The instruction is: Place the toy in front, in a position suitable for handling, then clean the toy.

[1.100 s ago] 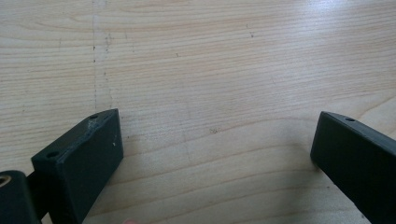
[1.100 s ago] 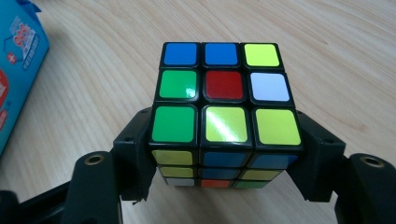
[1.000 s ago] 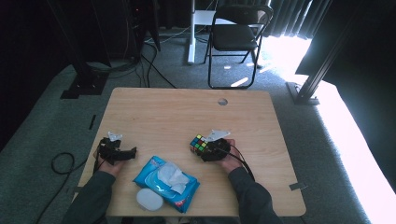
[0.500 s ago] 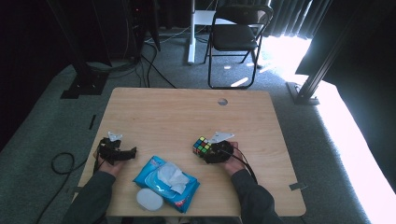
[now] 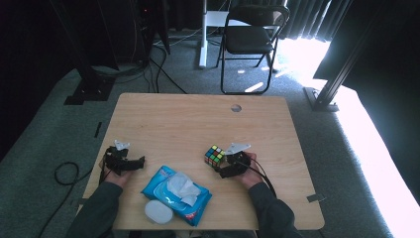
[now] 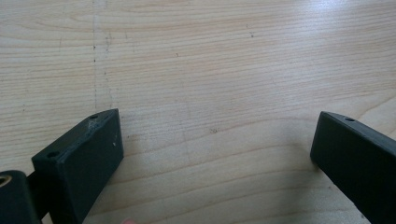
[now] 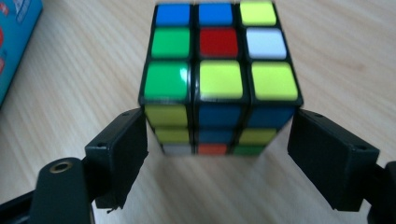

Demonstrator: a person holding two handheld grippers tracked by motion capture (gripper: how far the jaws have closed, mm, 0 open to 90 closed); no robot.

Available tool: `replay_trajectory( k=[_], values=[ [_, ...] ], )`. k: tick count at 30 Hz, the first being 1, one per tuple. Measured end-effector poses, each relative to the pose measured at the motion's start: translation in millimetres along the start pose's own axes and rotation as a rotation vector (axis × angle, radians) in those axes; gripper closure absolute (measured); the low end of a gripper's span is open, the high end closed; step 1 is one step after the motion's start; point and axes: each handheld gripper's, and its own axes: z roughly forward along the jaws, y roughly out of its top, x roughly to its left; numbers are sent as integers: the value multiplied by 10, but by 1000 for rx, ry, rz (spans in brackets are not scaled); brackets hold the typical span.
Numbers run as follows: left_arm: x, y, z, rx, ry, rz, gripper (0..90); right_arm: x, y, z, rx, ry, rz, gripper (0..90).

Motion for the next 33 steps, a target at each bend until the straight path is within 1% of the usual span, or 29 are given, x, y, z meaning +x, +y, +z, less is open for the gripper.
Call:
replay_trajectory(
  k=[8, 10, 11, 17, 26, 30, 33],
  values=[
    [0, 1, 0, 1, 0, 0, 26, -11, -164, -48, 29, -9, -8, 199],
    [0, 1, 0, 0, -1, 0, 26, -17, -190, -60, 24, -4, 1, 201],
    [0, 0, 0, 0, -1, 0, 26, -21, -197, -67, 22, -9, -3, 201],
    [-2, -2, -1, -1, 0, -2, 26, -27, -223, -80, 16, -5, 6, 200],
    [-6, -5, -4, -1, 3, -4, 26, -31, -227, -79, 14, -3, 4, 197],
    [-9, -12, -12, -2, -3, 0, 27, -38, -229, -76, 11, 0, 3, 191],
    [-21, -9, -30, 4, -3, 3, 55, -38, -228, -75, 11, 0, 4, 191]
  ],
)
